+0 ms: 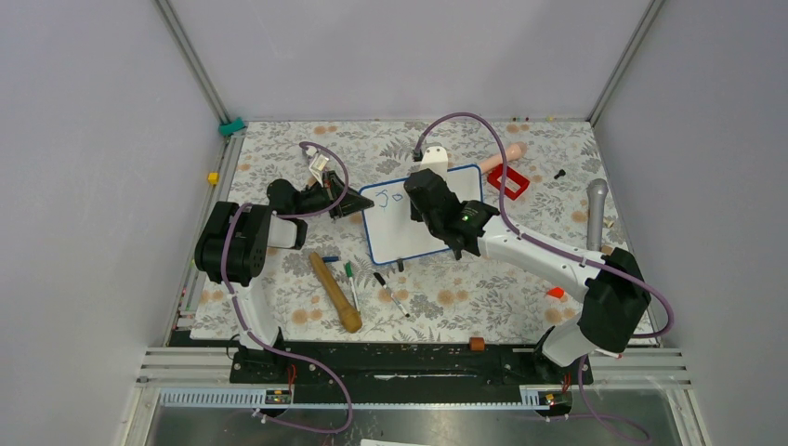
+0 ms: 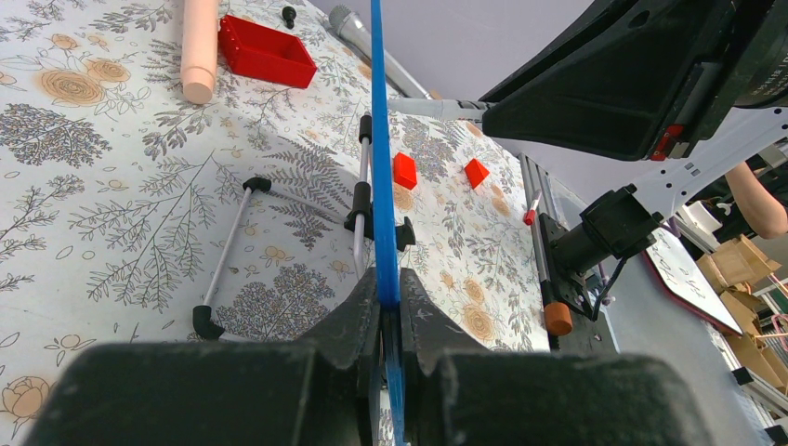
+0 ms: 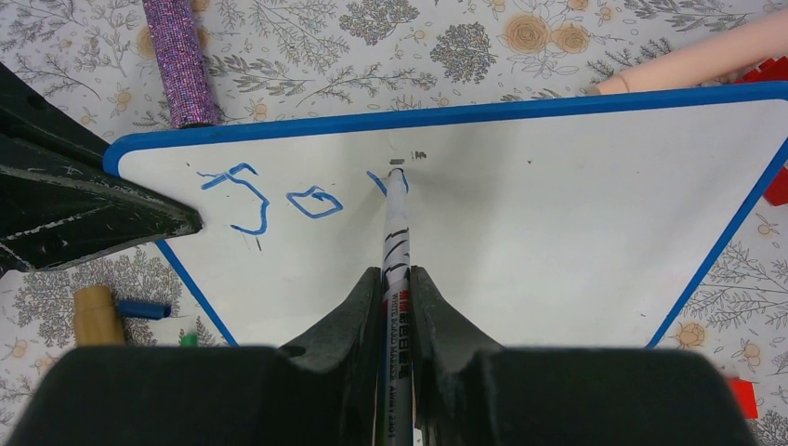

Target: Write a sentence on the whiteboard

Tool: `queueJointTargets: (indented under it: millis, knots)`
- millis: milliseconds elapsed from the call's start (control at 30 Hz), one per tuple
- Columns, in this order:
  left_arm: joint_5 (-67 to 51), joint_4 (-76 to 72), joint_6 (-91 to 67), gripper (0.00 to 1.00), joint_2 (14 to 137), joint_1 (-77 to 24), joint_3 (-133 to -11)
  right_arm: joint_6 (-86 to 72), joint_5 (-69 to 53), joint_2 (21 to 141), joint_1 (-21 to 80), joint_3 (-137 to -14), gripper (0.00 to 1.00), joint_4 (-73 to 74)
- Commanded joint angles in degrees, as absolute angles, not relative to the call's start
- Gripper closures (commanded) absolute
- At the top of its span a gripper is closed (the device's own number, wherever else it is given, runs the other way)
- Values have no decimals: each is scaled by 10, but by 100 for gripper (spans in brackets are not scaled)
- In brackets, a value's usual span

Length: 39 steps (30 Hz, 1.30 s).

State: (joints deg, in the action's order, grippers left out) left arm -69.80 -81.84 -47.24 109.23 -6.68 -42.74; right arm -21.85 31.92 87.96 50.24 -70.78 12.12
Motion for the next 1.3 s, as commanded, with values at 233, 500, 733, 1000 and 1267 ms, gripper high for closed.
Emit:
queueJointTargets:
  millis: [233,500,733,1000,1267]
  knots:
    - [-753,-845,-413,100,1099,-76,-428,-230,318,858,495,-713,100,131]
    - [-751,-844,-413,100,1098,-76,-426,-240,309,867,495,-718,100,152]
    - [-752,-845,-415,100,1098,-76,-428,-245,303,876,495,-721,100,164]
    - [-752,-845,-415,100,1097,-76,-427,-244,290,893,495,-738,100,185]
    - [-751,-845,-416,100,1097,-76,-427,-240,277,894,495,-742,100,187]
